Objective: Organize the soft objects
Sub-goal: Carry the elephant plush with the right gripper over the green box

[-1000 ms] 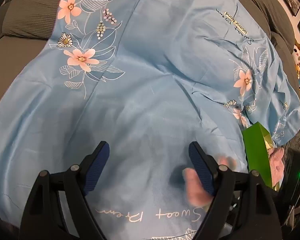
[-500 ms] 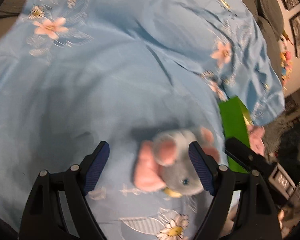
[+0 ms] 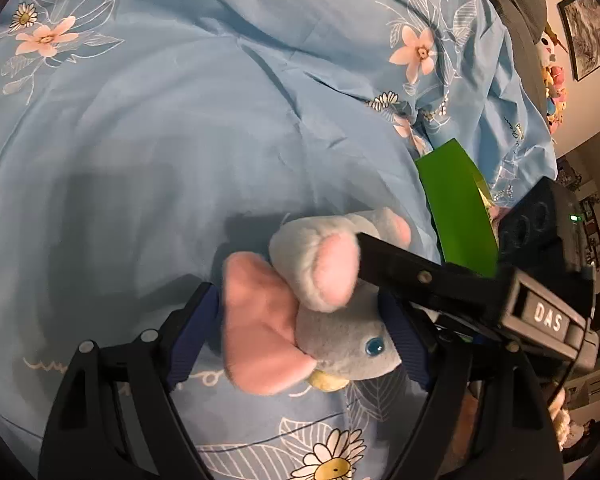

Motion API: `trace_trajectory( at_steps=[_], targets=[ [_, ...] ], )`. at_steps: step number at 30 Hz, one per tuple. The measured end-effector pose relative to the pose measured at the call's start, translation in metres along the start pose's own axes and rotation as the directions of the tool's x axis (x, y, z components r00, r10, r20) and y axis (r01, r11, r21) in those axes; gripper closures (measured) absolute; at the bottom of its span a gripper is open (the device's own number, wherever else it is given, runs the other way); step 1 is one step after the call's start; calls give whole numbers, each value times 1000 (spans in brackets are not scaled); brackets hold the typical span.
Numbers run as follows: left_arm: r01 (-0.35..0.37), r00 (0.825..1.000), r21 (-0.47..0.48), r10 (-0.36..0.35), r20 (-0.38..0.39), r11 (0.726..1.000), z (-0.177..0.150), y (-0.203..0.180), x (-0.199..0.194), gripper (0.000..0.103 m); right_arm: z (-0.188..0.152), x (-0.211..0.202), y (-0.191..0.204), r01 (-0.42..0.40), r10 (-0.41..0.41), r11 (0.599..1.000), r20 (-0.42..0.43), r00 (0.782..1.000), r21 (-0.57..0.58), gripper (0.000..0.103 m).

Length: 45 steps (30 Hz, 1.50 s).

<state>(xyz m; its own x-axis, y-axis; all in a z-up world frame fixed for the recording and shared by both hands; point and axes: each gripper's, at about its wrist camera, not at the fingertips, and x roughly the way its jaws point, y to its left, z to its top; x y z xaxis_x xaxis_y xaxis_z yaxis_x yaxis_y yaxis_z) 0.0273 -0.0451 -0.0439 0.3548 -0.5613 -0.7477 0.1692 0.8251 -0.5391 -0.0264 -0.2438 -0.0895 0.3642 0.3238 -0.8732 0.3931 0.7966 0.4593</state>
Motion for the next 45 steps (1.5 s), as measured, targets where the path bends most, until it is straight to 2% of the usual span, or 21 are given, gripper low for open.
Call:
trace_trajectory(
  at_steps=[2,4,10,13,16,19,26,35,45],
  targets=[
    [48,999,5,-48,4,999,1,-2,2,45,1,4,-5,-42,42,999,-8,999,29,30],
    [70,998,16,-70,6,997,1,-7,2,53,0,4,-7,-63,63,997,-8,998,40,33],
    [38,996,124,-47,72,992,-1,-35,-8,57,-7,-12,-3,-74,73,997,52,996,20,37],
    [48,989,172,-71,130,984,0,-54,-20,58,-11,-38,8,-60,63,998,136,989,-27,37],
    [49,981,234,-90,171,971,6,-84,-32,58,-14,-67,16,-75,85,996,221,972,-51,37],
    [34,969,310,-106,221,950,7,-116,-42,58,-14,-102,16,-101,119,992,310,943,-72,37],
    [56,956,422,-170,238,905,2,-173,-38,58,-11,-173,-3,-119,133,991,463,876,-60,37],
    [173,942,504,-291,167,846,-2,-234,-2,58,-15,-236,-48,-53,26,998,597,802,28,37],
    [279,934,539,-356,41,794,-8,-278,39,60,-15,-276,-96,31,-108,991,659,745,127,37]
  ],
)
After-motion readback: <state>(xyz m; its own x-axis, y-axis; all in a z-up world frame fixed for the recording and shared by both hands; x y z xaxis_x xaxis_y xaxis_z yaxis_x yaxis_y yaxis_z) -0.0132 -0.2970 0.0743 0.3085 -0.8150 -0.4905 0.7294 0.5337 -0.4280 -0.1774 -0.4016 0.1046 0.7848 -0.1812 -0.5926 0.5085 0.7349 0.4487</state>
